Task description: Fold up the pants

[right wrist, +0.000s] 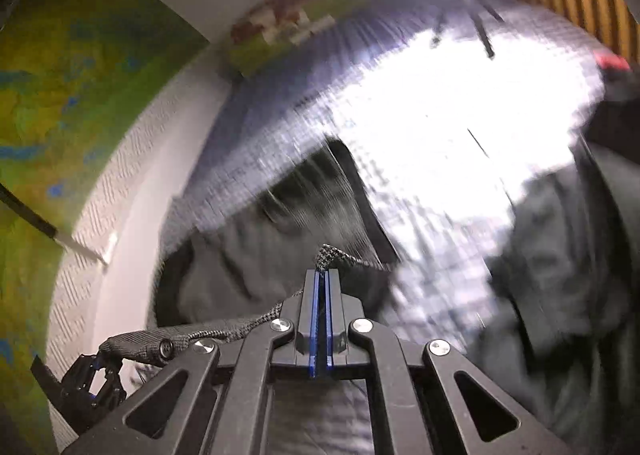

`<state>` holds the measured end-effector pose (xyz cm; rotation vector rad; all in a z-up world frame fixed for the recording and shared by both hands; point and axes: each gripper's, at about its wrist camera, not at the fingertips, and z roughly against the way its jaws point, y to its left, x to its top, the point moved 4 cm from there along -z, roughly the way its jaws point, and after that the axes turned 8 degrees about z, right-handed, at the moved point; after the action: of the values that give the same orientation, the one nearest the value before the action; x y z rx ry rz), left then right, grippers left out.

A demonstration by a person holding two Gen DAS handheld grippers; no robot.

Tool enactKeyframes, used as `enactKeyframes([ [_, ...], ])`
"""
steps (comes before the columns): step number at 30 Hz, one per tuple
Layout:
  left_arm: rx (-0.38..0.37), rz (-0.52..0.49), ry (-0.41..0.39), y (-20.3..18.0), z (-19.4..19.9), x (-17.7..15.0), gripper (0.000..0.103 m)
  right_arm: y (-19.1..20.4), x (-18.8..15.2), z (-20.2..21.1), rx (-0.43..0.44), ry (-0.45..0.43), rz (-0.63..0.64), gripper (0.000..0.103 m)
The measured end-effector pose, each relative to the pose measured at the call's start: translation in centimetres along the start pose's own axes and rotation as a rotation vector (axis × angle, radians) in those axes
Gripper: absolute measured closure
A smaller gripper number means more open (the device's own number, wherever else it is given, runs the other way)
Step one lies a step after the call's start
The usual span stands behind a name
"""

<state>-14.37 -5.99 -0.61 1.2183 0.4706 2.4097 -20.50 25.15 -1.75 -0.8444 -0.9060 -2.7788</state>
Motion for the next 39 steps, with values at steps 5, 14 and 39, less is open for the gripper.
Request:
enactKeyframes([
  [5,0.067,0.038,0.044,4.5,-8.7,5.3,0.086,2.9,7.7,-5.0,-0.014,-0.050,-0.023,0.101],
  [14,0.027,0.086,0.257,6.1,-26.4,5.7,0.086,2.6,13.4,-19.0,-0.171,0.022,0.012,0.101],
  [39,-0.328,0.619,0.456,8.7,-34.7,-0.4,0.011,-4.7,8.7,-23.1,-0.023,0.186,0.211,0.027],
])
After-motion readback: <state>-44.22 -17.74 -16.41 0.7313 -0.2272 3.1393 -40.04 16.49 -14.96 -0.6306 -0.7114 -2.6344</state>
